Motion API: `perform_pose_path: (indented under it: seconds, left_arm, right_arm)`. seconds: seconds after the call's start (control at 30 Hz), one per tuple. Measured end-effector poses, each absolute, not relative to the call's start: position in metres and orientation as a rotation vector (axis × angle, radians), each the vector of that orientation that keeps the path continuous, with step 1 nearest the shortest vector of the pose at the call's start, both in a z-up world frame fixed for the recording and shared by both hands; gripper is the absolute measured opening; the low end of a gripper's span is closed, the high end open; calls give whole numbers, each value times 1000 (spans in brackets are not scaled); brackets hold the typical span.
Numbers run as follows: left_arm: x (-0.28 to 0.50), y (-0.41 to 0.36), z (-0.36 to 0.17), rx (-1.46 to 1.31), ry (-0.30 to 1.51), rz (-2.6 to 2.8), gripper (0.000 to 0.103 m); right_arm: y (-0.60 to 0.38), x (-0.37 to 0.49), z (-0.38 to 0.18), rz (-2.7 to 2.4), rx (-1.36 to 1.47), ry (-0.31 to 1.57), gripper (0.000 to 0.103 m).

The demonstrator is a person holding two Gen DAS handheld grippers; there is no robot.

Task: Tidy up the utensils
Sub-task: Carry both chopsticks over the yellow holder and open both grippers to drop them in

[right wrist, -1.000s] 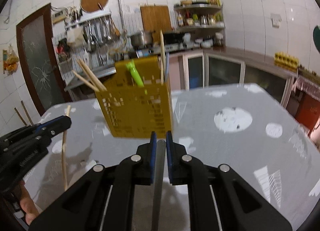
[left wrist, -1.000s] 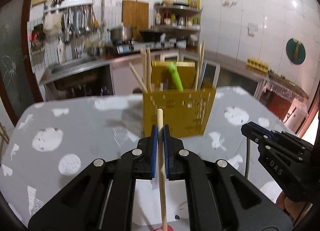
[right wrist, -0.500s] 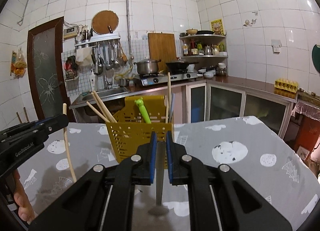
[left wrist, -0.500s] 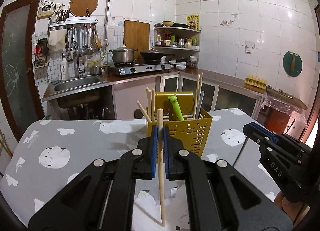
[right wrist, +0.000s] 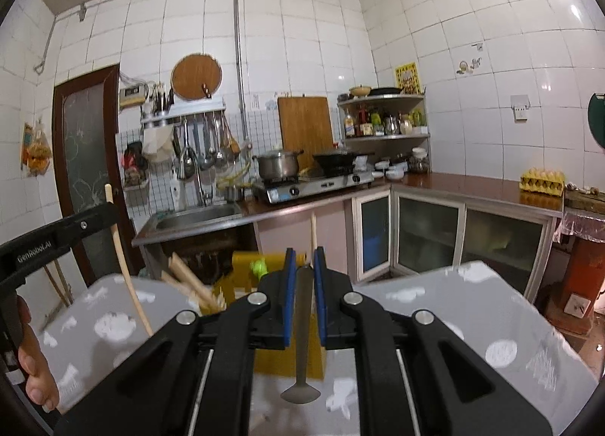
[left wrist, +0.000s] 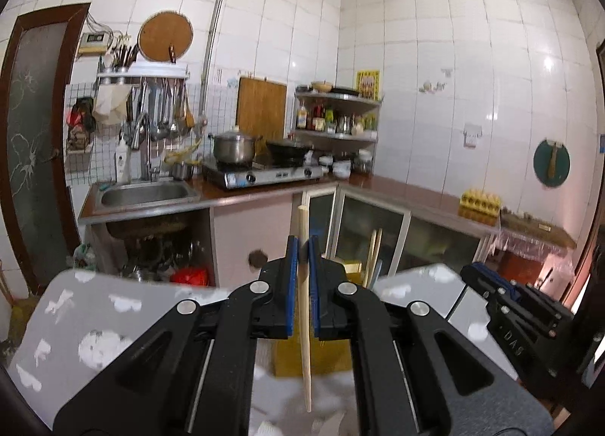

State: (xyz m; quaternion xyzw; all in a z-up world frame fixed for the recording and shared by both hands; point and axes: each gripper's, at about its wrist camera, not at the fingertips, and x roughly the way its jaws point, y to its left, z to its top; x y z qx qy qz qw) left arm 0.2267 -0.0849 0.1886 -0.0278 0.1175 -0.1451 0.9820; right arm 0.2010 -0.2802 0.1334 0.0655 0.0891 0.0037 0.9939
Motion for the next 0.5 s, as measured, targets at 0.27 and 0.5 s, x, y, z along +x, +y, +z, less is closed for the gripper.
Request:
perform_pose_path:
  seconds: [0.27,0.5]
  left_arm:
    - [257,-111,241,-36,140,-283,5]
    - [307,-127,218,-4,158,-259,4]
  right_arm:
    - [-279,243,182,6,98,136,10]
    - [-272,291,174,24,81,173,10]
